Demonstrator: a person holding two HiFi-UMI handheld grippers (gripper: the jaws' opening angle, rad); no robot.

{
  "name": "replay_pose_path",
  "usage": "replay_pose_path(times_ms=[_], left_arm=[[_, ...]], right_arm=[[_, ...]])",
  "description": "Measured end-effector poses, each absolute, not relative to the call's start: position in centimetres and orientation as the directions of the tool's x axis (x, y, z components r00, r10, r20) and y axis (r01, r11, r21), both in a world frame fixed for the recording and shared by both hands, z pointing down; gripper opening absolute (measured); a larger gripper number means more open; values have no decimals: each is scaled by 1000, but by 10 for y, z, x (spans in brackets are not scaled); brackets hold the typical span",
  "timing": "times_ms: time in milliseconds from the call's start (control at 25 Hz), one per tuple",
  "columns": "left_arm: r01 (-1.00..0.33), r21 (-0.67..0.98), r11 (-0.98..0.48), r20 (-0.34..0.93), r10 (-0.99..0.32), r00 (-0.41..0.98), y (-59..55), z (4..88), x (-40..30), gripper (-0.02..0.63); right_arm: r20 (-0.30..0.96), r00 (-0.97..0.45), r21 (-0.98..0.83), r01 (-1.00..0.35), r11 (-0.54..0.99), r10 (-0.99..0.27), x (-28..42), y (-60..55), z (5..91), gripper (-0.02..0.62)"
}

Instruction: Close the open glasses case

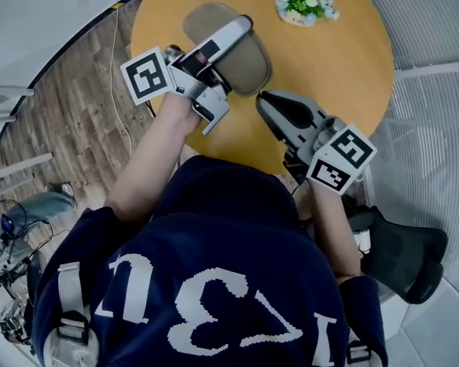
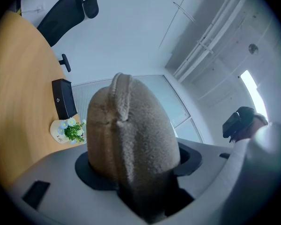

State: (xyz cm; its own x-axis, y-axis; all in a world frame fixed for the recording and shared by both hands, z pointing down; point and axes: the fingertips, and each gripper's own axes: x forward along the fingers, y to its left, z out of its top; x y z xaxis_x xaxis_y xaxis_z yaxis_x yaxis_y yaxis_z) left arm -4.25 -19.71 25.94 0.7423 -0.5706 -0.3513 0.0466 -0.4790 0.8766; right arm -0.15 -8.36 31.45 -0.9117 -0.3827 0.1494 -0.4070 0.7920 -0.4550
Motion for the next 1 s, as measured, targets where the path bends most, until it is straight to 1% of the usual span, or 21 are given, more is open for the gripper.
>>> replay_pose_path(times_ms=[40, 120, 200, 320, 400, 480, 520, 600, 640, 760, 800, 920, 1000], left_arm=[[45, 874, -483, -351, -566, 746, -194, 256, -42, 311], [19, 868, -496, -335, -556, 761, -187, 250, -36, 310], [-13, 865, -501, -310, -555, 772, -182, 246, -30, 308], [25, 878, -478, -334, -575, 747, -181, 242, -31, 298], [55, 883, -467, -353, -581, 733, -182, 239, -32, 298], [49, 881, -471, -350, -578, 737, -182, 236, -31, 298], [36, 879, -476, -343, -576, 742, -181, 235, -31, 298], [14, 876, -483, -329, -576, 748, -181, 235, -31, 296], [6, 876, -483, -323, -578, 750, -181, 236, -31, 296], [-7, 877, -480, -313, -583, 750, -182, 238, -33, 296], [-7, 879, -477, -312, -585, 749, -182, 238, -32, 296], [2, 885, -466, -314, -593, 741, -182, 239, -33, 296], [8, 884, -467, -319, -592, 740, -182, 237, -33, 296]], right_arm=[[106, -923, -504, -371, 780, -370, -1, -81, 310, 36], [36, -931, -572, -317, 757, -362, 4, -76, 301, 64], [33, -932, -580, -311, 753, -360, 6, -72, 299, 106], [119, -917, -484, -389, 784, -381, 3, -71, 307, 100], [151, -904, -439, -424, 792, -400, 1, -71, 311, 103], [139, -901, -443, -427, 789, -410, -1, -71, 309, 99], [130, -900, -443, -429, 787, -417, -1, -71, 307, 74], [110, -896, -439, -433, 787, -431, 2, -72, 303, 44], [92, -896, -447, -427, 786, -435, 5, -72, 300, 40], [49, -905, -496, -389, 776, -422, 9, -73, 294, 41], [53, -908, -503, -383, 775, -415, 8, -73, 295, 45], [76, -911, -496, -387, 777, -405, 4, -72, 299, 94], [80, -904, -482, -404, 777, -421, 2, -71, 301, 89]])
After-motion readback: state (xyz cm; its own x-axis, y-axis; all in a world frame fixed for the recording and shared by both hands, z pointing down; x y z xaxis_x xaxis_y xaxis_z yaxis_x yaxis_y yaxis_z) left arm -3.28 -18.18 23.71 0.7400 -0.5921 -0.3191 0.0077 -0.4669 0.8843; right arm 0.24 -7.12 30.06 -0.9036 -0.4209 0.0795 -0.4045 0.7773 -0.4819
